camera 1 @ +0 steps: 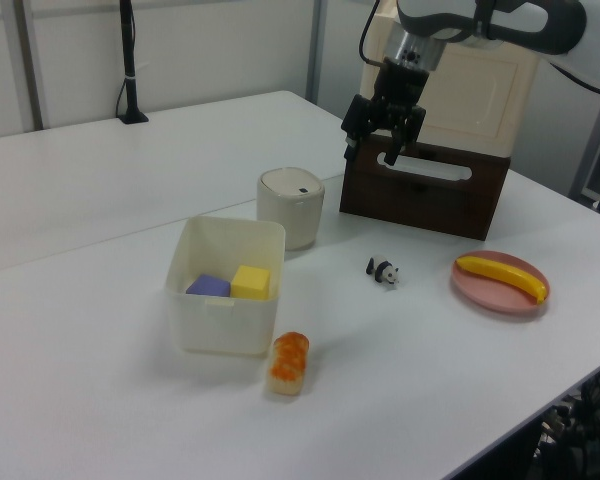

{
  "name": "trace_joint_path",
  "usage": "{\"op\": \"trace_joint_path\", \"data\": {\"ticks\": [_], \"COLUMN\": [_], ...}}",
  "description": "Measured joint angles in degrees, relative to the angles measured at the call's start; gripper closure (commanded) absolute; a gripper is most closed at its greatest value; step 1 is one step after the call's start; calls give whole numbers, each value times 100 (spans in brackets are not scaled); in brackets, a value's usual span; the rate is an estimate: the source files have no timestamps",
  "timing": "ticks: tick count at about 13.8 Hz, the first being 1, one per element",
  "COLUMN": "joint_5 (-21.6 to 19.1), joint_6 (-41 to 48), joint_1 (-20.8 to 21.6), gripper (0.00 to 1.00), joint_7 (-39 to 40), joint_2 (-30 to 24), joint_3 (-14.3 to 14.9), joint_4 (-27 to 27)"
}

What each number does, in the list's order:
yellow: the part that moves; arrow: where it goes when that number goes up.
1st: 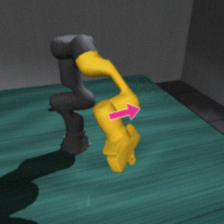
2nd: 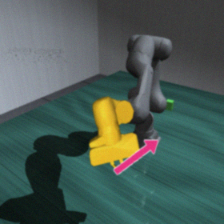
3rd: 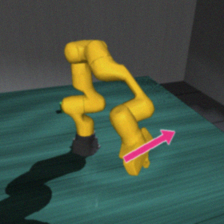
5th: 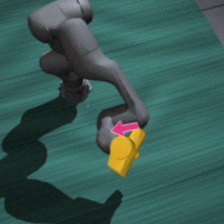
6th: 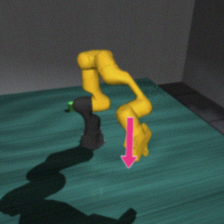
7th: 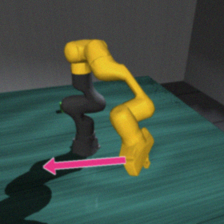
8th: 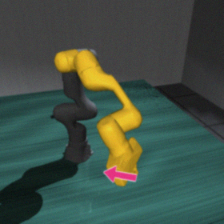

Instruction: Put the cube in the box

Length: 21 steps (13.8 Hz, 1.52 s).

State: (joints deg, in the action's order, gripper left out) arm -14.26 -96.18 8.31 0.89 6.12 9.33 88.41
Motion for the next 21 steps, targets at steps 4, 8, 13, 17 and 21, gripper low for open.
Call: {"op": "trace_joint_path", "data": {"ticks": [4,8,13,17,21], "joint_5": [3,4,82,221,336], "joint_6": [0,0,0,0,-23], "joint_1": [11,23,22,21,21], "gripper": [0,0,0,0,0], "joint_7": [0,0,2,2,2], "joint_2": [0,-3,-3,-5,-6], "joint_3": [-11,-13,-24,-33,-97], "joint_4": [0,0,0,0,-5]}}
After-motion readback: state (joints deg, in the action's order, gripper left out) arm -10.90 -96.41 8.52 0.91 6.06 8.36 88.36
